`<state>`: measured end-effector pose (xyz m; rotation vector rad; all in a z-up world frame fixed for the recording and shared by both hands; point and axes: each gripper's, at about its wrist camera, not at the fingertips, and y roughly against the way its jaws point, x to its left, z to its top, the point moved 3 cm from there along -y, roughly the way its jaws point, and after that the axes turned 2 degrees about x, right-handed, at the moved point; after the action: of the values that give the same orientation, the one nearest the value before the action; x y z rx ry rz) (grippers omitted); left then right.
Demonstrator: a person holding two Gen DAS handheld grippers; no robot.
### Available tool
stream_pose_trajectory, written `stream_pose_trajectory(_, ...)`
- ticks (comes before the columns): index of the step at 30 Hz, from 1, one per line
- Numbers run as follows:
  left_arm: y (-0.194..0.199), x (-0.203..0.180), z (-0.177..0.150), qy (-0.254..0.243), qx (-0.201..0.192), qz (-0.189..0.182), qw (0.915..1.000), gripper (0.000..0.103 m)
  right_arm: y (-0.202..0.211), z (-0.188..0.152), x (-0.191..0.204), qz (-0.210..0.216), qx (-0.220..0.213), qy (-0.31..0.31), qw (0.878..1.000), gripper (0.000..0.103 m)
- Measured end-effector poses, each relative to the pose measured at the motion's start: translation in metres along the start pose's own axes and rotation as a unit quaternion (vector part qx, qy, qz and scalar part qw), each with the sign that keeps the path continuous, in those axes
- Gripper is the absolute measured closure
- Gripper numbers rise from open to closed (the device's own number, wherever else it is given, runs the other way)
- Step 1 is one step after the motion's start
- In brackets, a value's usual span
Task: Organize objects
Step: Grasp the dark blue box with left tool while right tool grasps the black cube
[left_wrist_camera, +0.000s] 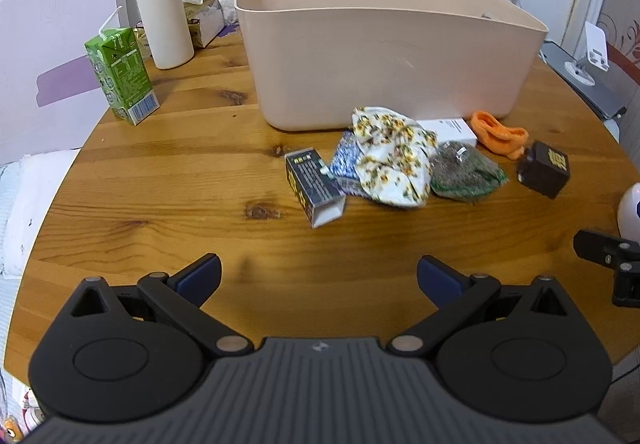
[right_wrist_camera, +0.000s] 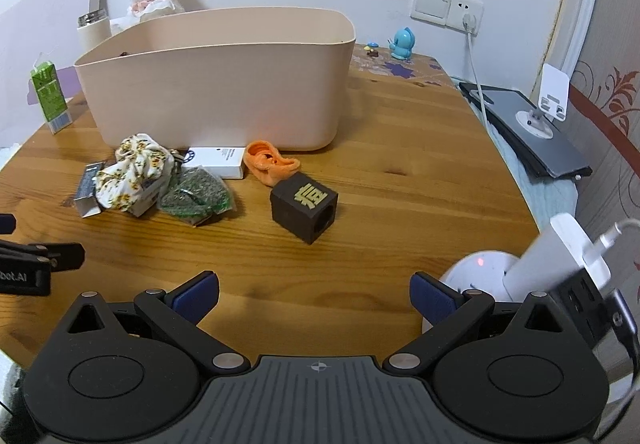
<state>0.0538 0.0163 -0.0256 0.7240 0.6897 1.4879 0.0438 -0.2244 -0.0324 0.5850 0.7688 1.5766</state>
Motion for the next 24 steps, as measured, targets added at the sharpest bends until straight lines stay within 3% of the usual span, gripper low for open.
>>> stream_pose_trajectory(18,-0.045,0.016,0.031,0.029,0.001,0.009,0.9995,0.001,-0.057,0.034,-0.008,0.003,0.000,0.021,1.000,0.003)
stream_pose_trajectory(21,-0.050,0.020,0.031,0.035,0.011,0.005,0.9993,0.019,-0.063,0.037,-0.007,0.006,0.000,0.023,1.000,0.006)
stream_pose_trajectory(24,-0.052,0.022,0.032,0.034,0.007,0.005,0.9994,0.019,-0.068,0.040,-0.005,0.011,0.000,0.025,1.000,0.012)
